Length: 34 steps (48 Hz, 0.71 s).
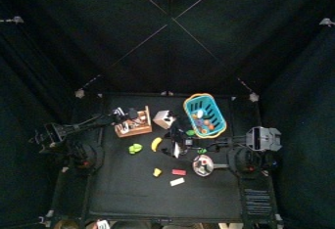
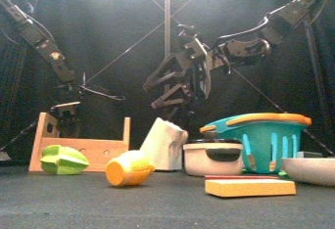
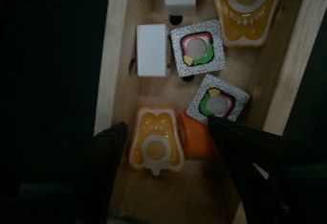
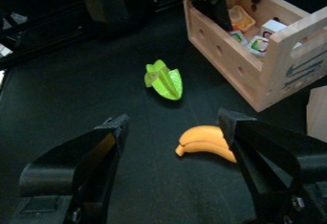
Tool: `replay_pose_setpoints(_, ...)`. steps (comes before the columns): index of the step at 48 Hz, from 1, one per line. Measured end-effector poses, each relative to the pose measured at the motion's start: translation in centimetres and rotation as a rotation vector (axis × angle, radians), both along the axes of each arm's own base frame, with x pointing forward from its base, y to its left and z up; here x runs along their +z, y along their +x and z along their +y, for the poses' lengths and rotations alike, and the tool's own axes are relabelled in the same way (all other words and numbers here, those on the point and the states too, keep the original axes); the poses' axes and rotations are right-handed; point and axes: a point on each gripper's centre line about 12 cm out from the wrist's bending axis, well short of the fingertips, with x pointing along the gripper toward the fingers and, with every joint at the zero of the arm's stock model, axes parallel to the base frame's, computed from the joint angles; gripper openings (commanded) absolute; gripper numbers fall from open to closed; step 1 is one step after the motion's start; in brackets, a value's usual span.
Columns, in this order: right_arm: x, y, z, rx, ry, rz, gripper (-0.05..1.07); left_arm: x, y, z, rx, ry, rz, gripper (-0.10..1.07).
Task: Grab squash half
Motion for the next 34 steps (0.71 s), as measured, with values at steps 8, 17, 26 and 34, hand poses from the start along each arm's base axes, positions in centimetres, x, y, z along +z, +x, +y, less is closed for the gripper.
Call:
replay_pose_setpoints(8,-0.3,0.3,-0.1,-0.001,0.002,0.006,1.03,0.0,0.3,-0.5,-0.051,0.012,0.057,1.01)
replay_pose_setpoints(17,-0.3,0.5,-0.1,-0.001,0.001,0.011,1.03,0.3,0.3,-0.8,-0.082,0.020,0.125,1.01)
replay_pose_setpoints(26,-0.5,0.5,-0.1,-0.003,0.004,0.035,1.03,1.1,0.9,-1.0,-0.110,0.041,0.131,1.00)
replay_pose_setpoints(34,-0.5,0.6,0.0,-0.003,0.006,0.044,1.03,2.7,1.3,-1.3,-0.089,0.040,0.091,0.93)
